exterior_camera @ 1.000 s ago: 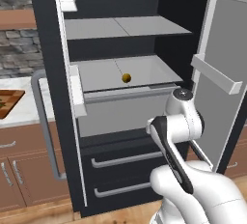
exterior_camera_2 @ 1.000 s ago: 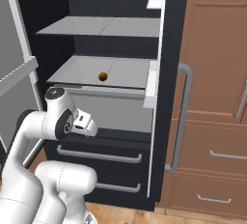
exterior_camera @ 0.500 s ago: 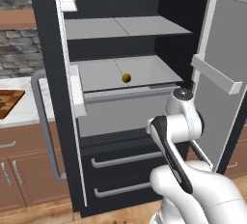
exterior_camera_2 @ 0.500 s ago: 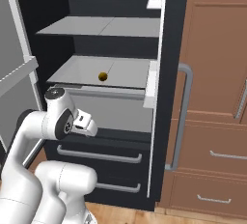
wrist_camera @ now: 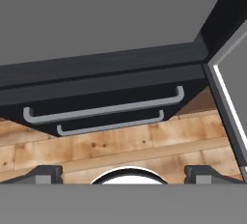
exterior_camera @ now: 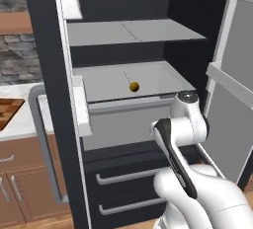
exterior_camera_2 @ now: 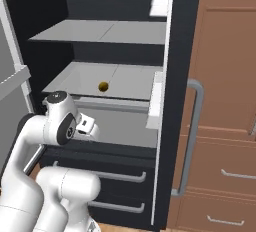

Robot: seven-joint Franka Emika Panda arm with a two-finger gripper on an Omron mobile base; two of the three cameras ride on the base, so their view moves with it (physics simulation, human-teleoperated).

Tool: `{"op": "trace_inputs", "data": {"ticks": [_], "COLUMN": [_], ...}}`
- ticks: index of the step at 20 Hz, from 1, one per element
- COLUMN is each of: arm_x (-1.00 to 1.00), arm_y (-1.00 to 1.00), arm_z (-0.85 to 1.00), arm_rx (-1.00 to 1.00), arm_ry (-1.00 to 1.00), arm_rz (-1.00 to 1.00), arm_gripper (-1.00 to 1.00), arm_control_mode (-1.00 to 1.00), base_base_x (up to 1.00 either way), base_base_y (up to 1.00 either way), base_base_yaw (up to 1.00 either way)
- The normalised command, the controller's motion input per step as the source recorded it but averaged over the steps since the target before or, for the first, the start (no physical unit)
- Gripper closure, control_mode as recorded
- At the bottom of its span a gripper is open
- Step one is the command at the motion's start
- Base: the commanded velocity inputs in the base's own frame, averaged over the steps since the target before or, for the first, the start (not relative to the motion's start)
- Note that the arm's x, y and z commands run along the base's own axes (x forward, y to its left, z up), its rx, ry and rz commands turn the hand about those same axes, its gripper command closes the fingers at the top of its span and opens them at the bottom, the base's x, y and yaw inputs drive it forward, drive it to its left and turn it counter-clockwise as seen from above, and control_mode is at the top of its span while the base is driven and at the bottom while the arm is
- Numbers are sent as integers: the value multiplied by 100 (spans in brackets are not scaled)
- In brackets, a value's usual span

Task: Retrieve a lemon from the fridge and place it on the cutting board with the fish.

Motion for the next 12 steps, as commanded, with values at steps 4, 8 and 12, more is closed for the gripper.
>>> {"op": "trace_inputs", "data": {"ticks": [4,8,12], "arm_x": [0,0,0], "arm_y": [0,0,0], "arm_z": [0,0,0], "arm_rx": [0,0,0], "arm_ry": [0,0,0], "arm_rz": [0,0,0], "arm_gripper": [-100,-100,-100], "arm_control_mode": [100,100,100], "base_base_x": [45,45,47], "base_base_y": [0,0,0], "base_base_yaw": [0,0,0]}}
